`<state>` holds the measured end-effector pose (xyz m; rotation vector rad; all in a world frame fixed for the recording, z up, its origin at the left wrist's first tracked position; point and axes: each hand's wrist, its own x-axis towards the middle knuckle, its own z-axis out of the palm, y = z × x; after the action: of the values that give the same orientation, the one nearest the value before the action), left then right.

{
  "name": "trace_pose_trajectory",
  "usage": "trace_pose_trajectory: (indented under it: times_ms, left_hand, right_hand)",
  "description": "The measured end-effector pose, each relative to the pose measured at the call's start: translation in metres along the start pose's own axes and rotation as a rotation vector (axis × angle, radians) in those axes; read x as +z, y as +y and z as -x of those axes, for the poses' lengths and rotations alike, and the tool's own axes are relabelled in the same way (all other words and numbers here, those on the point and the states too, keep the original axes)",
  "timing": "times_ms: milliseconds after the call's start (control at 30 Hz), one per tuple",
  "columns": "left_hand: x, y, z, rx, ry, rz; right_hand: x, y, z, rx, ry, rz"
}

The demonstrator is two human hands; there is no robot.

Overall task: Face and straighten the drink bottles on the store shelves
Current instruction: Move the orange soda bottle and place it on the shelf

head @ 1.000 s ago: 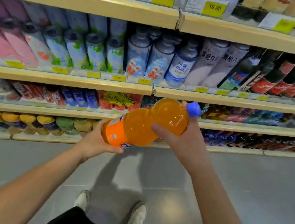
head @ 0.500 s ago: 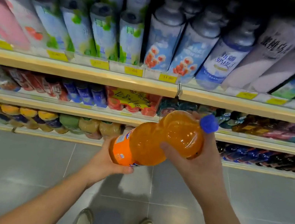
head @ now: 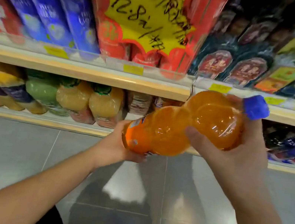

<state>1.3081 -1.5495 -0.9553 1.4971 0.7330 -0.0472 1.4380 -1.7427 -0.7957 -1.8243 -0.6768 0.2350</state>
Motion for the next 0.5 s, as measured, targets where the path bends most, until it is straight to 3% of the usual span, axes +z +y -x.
trace_pose_trajectory:
  times_ms: [233, 500]
  left_hand:
    - [0.001, -0.063, -0.064, 0.083, -0.025, -0.039]
    - [0.005, -0.093, -0.111, 0.112, -0.062, -0.031]
  right_hand:
    - [0.037, 0.086, 0.006, -0.032, 0.074, 0.013]
    - [0.057, 0.130, -0.003, -0.016, 0.087, 0.031]
